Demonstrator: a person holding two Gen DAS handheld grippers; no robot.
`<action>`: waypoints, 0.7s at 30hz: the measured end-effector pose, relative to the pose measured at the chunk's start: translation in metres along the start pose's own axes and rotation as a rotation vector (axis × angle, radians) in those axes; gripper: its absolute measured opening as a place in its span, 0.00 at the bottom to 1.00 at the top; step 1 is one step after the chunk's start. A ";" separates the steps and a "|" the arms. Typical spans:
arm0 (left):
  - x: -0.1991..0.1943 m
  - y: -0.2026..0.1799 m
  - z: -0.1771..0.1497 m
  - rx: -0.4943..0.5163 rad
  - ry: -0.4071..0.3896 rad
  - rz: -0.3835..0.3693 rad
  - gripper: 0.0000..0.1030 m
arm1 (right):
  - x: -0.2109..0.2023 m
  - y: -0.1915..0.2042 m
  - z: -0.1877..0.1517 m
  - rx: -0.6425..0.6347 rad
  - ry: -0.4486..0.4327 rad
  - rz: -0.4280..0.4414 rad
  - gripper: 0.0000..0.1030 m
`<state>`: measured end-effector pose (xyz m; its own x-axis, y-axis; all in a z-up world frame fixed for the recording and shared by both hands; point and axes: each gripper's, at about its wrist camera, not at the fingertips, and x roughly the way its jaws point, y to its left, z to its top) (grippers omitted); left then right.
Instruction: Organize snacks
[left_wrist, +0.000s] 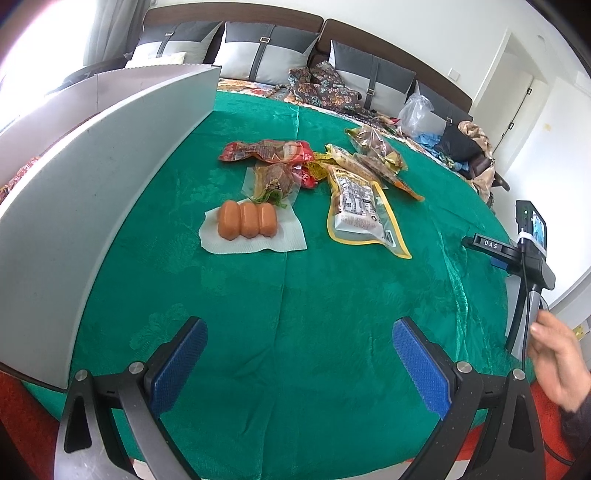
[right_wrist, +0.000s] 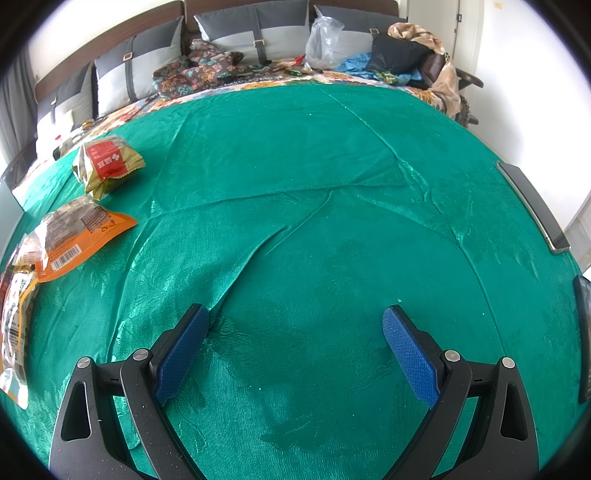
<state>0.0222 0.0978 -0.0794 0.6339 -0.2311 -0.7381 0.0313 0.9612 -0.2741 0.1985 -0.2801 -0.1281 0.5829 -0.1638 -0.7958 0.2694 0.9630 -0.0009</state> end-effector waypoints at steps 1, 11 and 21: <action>0.000 0.000 0.000 -0.001 0.003 -0.002 0.97 | 0.000 0.000 0.000 0.000 0.000 0.000 0.94; 0.005 -0.002 -0.001 0.005 0.033 -0.010 0.97 | 0.000 0.000 0.000 0.001 0.000 -0.001 0.94; -0.004 0.005 0.003 -0.053 0.030 -0.095 0.97 | -0.025 -0.011 -0.016 -0.001 -0.034 0.045 0.92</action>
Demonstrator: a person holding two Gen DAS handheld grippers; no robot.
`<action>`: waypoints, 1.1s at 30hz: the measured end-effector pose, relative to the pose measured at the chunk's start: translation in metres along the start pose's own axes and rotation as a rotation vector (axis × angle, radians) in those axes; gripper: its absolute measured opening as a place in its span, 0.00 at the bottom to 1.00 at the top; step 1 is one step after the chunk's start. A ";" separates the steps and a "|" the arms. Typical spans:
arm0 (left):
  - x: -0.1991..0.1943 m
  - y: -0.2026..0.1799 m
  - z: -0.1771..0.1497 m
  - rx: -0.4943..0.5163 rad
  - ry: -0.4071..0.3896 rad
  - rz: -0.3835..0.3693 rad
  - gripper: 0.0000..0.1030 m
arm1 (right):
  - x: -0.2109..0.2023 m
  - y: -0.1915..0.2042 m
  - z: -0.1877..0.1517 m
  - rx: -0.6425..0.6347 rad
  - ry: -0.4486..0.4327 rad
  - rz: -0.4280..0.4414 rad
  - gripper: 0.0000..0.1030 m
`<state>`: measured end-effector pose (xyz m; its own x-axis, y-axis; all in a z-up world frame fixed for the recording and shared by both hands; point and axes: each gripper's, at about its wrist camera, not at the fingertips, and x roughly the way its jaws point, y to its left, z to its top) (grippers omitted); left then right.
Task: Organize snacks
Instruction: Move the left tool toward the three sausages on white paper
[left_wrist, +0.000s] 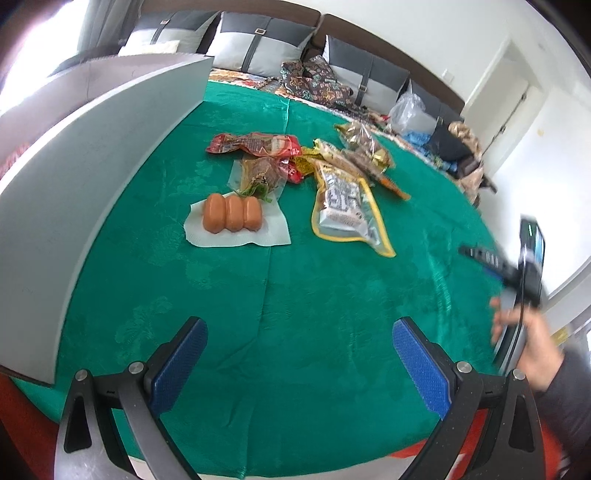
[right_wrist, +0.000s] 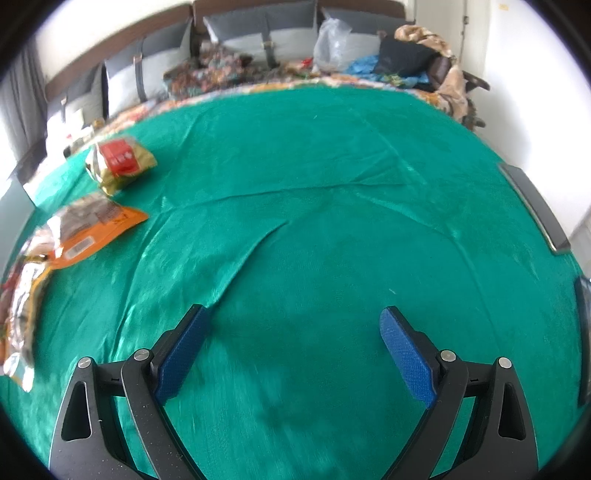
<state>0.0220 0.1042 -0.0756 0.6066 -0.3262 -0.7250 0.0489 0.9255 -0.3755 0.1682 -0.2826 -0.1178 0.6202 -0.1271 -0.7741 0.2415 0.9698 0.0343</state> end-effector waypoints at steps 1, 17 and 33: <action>0.000 0.001 0.001 -0.010 0.003 -0.007 0.97 | -0.008 -0.002 -0.006 0.008 -0.016 0.010 0.93; 0.071 -0.005 0.110 0.225 0.215 0.225 0.97 | -0.035 0.022 -0.053 -0.119 -0.031 0.030 0.93; 0.065 -0.001 0.072 0.256 0.394 0.012 0.96 | -0.032 0.019 -0.058 -0.114 0.009 0.030 0.93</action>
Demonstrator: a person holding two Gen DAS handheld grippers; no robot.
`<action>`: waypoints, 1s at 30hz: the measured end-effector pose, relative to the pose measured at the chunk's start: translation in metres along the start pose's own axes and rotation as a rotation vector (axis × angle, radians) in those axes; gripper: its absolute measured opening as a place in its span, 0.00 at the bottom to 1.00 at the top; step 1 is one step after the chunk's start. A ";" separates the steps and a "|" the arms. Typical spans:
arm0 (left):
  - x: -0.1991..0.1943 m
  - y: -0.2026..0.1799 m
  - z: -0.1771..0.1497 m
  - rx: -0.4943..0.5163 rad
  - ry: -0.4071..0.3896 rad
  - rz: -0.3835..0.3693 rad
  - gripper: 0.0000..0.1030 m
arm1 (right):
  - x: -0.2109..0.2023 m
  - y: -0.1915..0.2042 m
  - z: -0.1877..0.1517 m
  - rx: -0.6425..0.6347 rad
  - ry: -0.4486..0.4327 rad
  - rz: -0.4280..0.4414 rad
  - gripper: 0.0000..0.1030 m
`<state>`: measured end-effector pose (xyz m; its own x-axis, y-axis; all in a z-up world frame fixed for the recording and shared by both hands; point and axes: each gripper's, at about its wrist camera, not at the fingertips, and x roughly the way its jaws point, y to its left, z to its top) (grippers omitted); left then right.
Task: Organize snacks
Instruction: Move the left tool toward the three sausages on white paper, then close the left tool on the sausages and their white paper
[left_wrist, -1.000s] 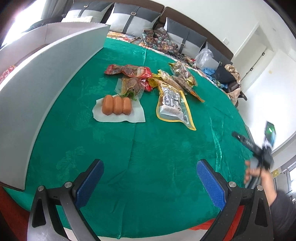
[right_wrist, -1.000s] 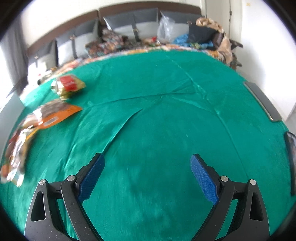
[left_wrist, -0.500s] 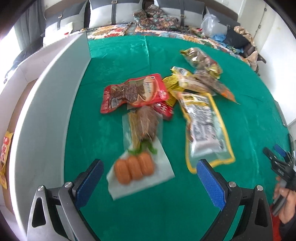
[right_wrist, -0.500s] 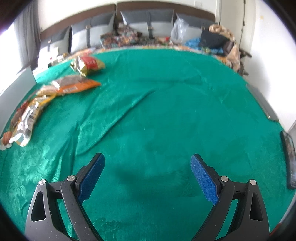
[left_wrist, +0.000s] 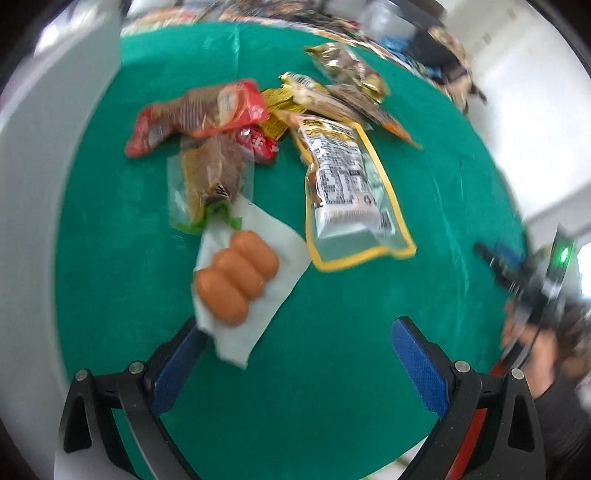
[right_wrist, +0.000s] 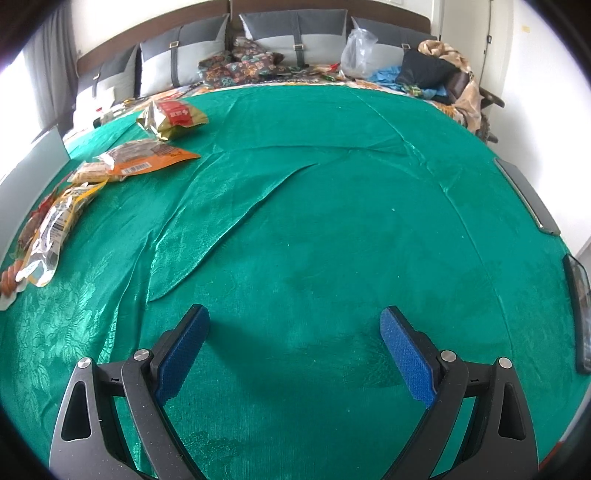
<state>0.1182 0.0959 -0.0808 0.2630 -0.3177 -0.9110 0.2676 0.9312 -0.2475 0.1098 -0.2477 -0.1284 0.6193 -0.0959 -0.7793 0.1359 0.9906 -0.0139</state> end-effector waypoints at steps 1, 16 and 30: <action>-0.003 -0.001 0.000 0.016 -0.009 0.020 0.96 | 0.000 0.000 0.000 0.001 0.001 -0.001 0.93; 0.016 -0.011 0.030 0.344 0.065 0.251 0.37 | -0.002 -0.004 0.001 0.011 0.000 -0.009 0.93; 0.016 -0.032 -0.005 0.419 0.133 0.303 0.49 | -0.002 -0.004 0.001 0.014 0.001 -0.008 0.93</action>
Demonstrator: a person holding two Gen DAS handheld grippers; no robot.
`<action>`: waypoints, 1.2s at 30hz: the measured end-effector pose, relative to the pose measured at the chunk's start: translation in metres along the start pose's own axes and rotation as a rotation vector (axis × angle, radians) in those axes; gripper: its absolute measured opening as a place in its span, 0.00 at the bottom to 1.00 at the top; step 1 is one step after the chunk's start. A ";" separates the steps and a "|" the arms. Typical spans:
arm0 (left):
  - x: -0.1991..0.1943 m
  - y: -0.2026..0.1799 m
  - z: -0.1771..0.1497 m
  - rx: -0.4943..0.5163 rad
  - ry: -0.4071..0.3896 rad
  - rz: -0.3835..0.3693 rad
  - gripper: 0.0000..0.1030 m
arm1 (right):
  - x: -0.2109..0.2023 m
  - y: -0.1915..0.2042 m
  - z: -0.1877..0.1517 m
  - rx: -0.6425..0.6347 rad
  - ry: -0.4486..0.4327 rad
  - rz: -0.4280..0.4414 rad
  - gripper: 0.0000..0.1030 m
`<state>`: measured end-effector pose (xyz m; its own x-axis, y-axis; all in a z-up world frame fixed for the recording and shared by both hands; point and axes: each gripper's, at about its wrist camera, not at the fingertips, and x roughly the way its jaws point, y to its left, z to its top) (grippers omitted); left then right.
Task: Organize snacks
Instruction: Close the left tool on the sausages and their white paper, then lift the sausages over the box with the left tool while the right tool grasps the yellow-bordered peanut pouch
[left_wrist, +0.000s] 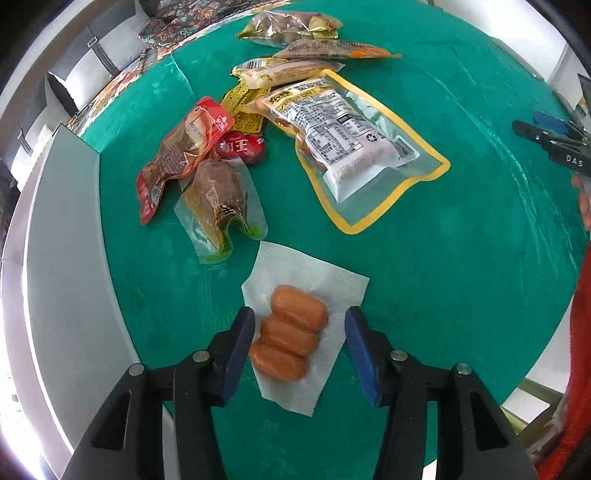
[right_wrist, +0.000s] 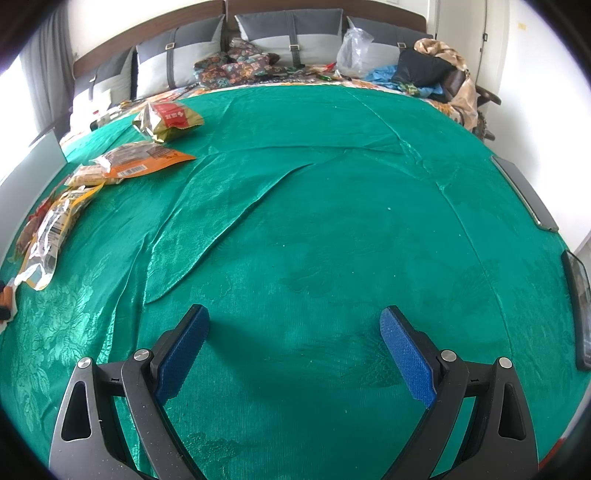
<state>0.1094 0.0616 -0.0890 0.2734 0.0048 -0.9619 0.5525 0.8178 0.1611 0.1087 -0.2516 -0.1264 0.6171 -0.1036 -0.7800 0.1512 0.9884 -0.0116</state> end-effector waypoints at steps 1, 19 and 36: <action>0.000 0.000 -0.002 0.003 0.006 -0.003 0.49 | 0.000 0.000 0.000 0.000 0.000 -0.001 0.93; -0.023 0.056 -0.030 -0.378 -0.150 -0.132 0.00 | 0.000 -0.001 0.000 0.003 0.001 -0.004 0.93; 0.000 0.015 -0.021 -0.238 -0.132 -0.096 0.53 | 0.000 -0.001 0.000 0.006 0.002 -0.001 0.93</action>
<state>0.1012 0.0866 -0.0916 0.3374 -0.1407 -0.9308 0.3842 0.9233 -0.0003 0.1084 -0.2524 -0.1263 0.6157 -0.1046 -0.7810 0.1568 0.9876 -0.0087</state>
